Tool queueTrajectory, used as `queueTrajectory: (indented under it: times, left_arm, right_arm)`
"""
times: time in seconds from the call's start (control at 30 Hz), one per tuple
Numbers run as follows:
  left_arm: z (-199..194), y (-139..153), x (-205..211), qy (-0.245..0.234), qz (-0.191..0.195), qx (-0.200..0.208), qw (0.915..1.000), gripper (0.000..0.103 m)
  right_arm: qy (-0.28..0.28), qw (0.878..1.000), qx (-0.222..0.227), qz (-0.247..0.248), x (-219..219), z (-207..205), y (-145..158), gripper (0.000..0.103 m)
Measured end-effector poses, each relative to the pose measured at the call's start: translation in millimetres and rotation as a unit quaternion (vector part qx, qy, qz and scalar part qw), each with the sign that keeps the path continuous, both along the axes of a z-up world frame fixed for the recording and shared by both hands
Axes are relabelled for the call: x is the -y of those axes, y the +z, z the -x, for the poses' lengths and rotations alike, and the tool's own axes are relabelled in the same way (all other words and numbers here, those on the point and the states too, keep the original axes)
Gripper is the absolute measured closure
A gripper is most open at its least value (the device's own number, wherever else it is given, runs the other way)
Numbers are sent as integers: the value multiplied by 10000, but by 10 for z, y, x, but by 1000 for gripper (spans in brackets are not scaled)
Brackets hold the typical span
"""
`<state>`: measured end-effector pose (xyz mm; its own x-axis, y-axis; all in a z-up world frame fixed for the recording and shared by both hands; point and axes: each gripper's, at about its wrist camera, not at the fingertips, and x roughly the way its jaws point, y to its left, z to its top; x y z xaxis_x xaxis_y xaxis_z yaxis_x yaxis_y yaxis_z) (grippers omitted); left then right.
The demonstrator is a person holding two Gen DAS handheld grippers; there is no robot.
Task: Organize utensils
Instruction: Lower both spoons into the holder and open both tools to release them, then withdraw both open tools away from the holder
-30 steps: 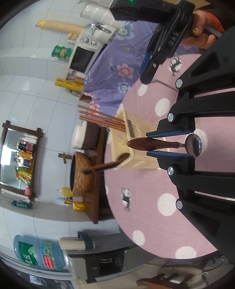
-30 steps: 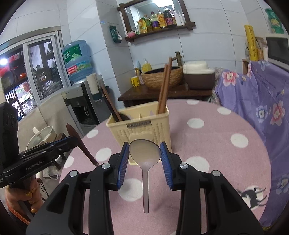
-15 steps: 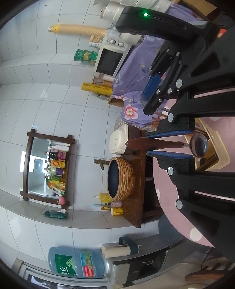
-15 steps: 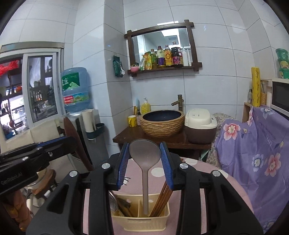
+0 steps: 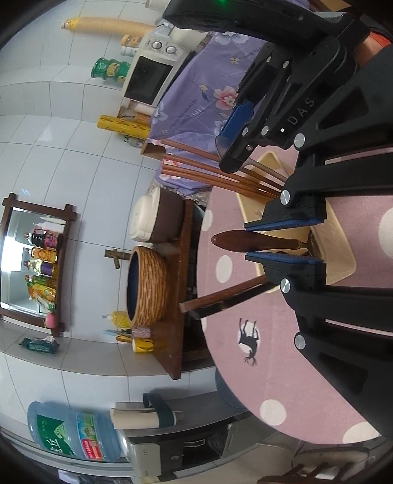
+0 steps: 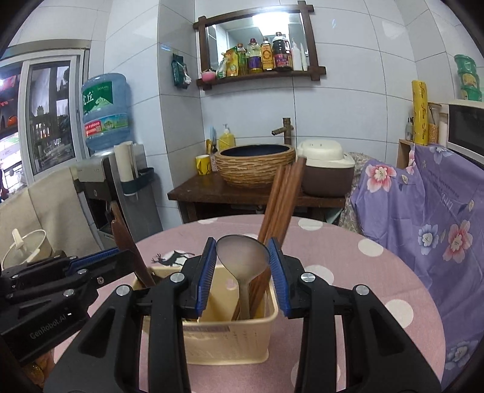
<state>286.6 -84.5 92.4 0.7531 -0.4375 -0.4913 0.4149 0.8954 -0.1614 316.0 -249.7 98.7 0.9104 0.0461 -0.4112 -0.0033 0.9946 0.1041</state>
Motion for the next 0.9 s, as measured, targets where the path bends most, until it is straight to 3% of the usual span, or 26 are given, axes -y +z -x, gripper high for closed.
queueTrajectory:
  times: [0.07,0.1,0.43,0.6,0.7,0.77,0.83,0.9]
  left_arm:
    - [-3,-60,11,-17,-26,-68,10000,91]
    - [2,-80,21,-17,-57,-54,10000,99]
    - [75,-79,53,13,-177,90,9998,99]
    - [192,-44,0,29,-143,163,9998,99]
    - [328,-34,-109,104,-159,289,9994,98]
    - [430,-38,-218,216,-163,422,9987,85]
    - [565,-69,-370,374,-102,552,9977,40]
    - [717,-122,-511,525,-57,664,9964,29]
  right_arm:
    - [-25,10000,-59,13,-6,1,-86,67]
    - [-45,10000,-88,14,-2,3,-133,67]
    - [-126,9998,-107,-73,55,72,-266,69]
    - [-178,9996,-45,-227,140,246,-219,56]
    - [-261,9994,-26,-220,204,433,-198,43]
    - [-324,9994,18,-143,247,579,-191,34]
    - [-391,9992,89,5,287,774,-210,22]
    - [-457,9988,126,155,324,966,-249,16]
